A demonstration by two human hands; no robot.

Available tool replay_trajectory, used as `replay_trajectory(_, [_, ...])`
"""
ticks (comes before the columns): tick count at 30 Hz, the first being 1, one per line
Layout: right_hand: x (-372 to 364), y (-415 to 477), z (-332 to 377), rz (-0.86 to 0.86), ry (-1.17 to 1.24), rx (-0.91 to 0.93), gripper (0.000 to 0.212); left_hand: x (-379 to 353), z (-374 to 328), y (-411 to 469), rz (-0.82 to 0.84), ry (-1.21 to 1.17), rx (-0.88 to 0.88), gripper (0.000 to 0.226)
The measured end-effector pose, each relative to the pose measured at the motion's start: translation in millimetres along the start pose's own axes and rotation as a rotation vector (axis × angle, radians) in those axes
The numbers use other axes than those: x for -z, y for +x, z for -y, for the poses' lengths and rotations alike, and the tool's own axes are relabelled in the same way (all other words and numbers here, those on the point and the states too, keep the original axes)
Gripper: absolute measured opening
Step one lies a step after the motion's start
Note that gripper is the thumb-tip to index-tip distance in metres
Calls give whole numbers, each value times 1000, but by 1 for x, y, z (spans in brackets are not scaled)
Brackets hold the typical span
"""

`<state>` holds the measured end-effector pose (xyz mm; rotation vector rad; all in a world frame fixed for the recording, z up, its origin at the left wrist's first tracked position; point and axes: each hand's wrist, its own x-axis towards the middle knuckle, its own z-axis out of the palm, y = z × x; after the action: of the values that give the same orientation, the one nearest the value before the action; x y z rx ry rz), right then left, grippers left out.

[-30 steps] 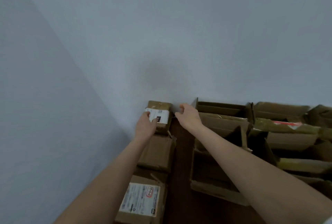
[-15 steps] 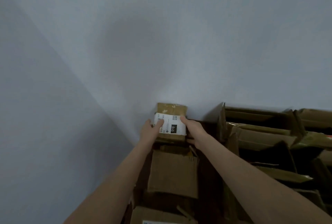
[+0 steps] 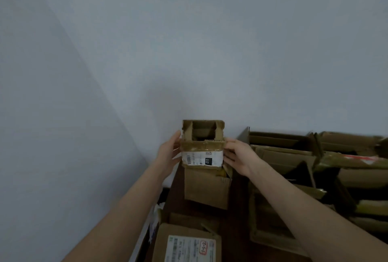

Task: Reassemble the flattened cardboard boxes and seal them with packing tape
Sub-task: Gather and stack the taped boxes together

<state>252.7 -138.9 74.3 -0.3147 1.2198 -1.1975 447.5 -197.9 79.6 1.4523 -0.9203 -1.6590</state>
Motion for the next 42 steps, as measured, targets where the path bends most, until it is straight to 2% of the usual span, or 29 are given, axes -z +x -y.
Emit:
replay_trajectory(3, [2,-19,6,17,-12,34,26,-9,-13,-18,24,139,-4,46])
replay_trajectory(6, [-2,-32,15,0,-201,61,52,-23,-24,-32,66,266,-20,62])
replay_trajectory(8, [-8,-40,21,-49,-371,96,49,-36,-27,-41,77,395,-77,47])
replay_trajectory(10, [-13,-41,25,-147,-503,161,32,-47,-29,-49,67,481,-153,29])
replay_trajectory(13, [-12,-38,33,-257,-553,211,22,-45,-32,-51,61,445,-212,16])
replay_trajectory(18, [-7,-31,36,-298,-489,264,17,-35,-38,-35,-49,412,-240,26])
replay_trajectory(21, [-8,-25,41,-299,-361,265,15,-32,-44,-25,-94,266,-266,27])
replay_trajectory(23, [-10,-20,46,-326,-382,311,17,-30,-47,-19,-49,167,-275,29])
replay_trajectory(26, [-12,-8,51,-410,-492,393,23,-29,-32,-4,5,71,-203,42])
replay_trajectory(29, [-9,3,53,-424,-462,368,24,-24,1,13,-49,392,-148,52])
replay_trajectory(32, [-6,11,59,-437,-267,366,22,-20,33,25,92,619,-166,91])
replay_trajectory(34, [-5,16,63,-444,-189,382,21,-22,46,39,147,735,-188,101])
replay_trajectory(35, [-5,18,65,-445,-170,379,20,-24,49,46,166,812,-206,94])
replay_trajectory(38, [-4,23,63,-434,-128,350,19,-26,52,58,186,1054,-357,35])
replay_trajectory(39, [-4,24,63,-436,-124,347,19,-23,51,58,196,1096,-403,29])
replay_trajectory(42, [1,32,61,-483,-246,336,23,-7,43,52,262,1210,-456,28])
